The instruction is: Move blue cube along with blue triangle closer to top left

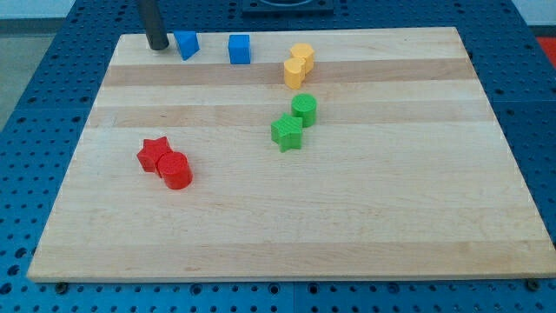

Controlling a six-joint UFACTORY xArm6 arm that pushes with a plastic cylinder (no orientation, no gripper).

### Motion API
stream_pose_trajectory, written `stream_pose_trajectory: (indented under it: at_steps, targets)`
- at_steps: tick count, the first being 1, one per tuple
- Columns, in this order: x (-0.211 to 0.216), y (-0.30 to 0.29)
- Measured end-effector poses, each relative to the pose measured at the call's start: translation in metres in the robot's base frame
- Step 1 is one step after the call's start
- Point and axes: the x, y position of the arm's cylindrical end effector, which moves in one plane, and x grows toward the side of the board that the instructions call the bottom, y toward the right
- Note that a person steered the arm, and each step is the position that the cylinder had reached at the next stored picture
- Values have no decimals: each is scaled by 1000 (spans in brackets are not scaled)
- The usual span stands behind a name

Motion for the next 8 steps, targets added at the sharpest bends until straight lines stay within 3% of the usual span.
stream_pose_trajectory:
  at_steps: [3, 4, 5, 6, 8]
  targets:
    - [12, 55]
    - [46, 31]
    - [102, 61]
    - [112, 137]
    - [54, 174]
